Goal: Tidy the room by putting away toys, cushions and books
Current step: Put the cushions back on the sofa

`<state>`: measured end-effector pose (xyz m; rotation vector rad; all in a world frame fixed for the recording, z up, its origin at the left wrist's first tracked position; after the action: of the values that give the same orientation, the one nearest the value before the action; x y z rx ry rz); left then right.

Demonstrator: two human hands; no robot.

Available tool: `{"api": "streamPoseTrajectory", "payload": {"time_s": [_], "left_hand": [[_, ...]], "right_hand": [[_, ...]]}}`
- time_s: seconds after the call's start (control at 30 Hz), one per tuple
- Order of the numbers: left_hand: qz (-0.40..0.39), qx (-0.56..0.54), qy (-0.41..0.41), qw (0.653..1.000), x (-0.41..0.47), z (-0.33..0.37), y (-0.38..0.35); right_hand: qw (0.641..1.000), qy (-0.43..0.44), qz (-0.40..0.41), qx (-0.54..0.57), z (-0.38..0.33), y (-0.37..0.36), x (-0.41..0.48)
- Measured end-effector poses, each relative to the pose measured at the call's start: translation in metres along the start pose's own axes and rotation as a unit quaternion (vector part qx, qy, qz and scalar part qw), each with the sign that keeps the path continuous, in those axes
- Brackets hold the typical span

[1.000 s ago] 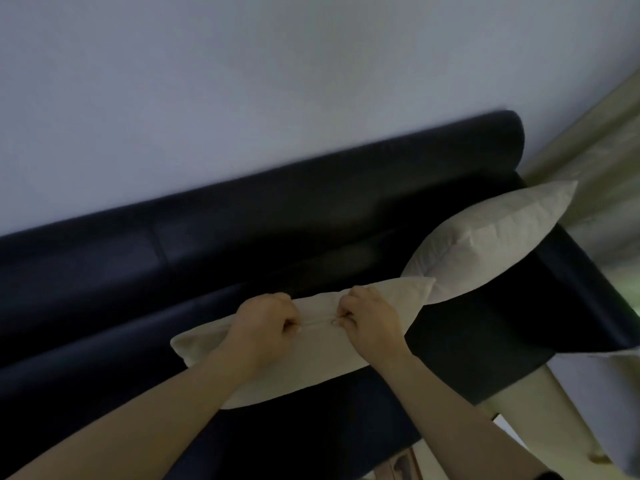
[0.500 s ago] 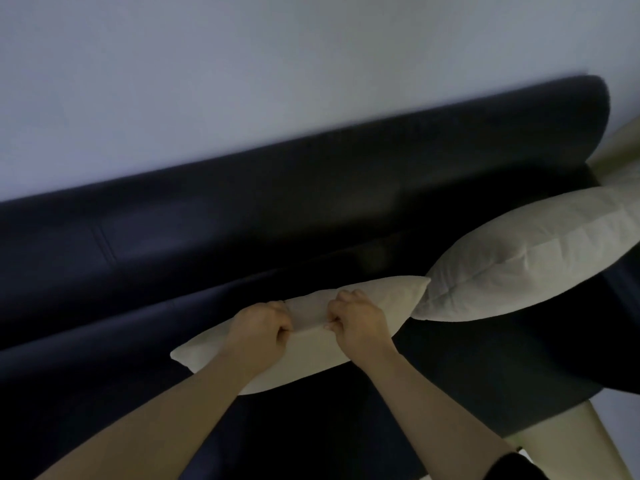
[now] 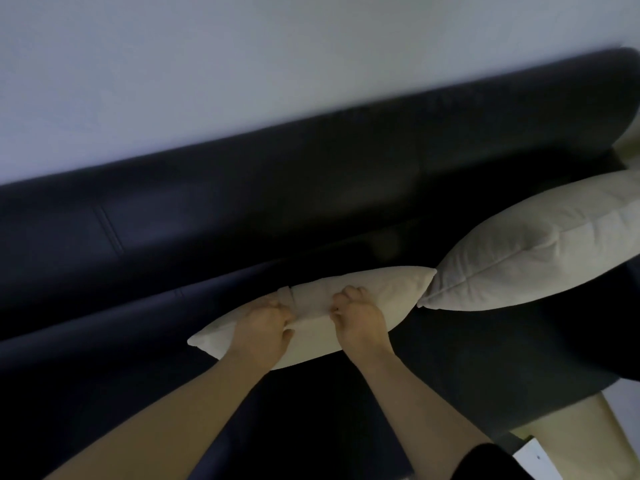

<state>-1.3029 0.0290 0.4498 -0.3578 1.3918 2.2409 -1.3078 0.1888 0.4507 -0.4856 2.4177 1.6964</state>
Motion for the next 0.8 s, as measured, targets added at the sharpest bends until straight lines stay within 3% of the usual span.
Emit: {"api": "streamPoseTrajectory", "payload": {"time_s": [0.17, 0.47, 0.67, 0.8], "left_hand": [[0.009, -0.035, 0.003, 0.999, -0.024, -0.002, 0.006], [0.068, -0.102, -0.064, 0.99, -0.092, 0.005, 0.035], [0.076, -0.12, -0.126, 0.982, -0.166, -0.001, 0.052], [0.069, -0.113, -0.191, 0.973, -0.239, -0.024, 0.059]], "right_hand": [[0.997, -0.047, 0.046, 0.033, -0.003, 0.014, -0.037], [0.985, -0.116, 0.109, 0.067, -0.035, 0.026, -0.114], [0.954, -0.194, 0.21, 0.092, -0.088, 0.032, -0.198], [0.929, -0.258, 0.236, 0.123, -0.139, 0.008, -0.27]]}}
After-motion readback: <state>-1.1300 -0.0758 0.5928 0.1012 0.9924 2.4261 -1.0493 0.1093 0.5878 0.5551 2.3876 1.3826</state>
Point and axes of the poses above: each hand's wrist, its own x-axis towards the middle knuckle, its own y-axis out of the back of the hand, z = x × y, the point moved 6 cm from there along x, towards the middle knuckle, and after that the axes turned 7 degrees about -x, right-handed, at the moved point
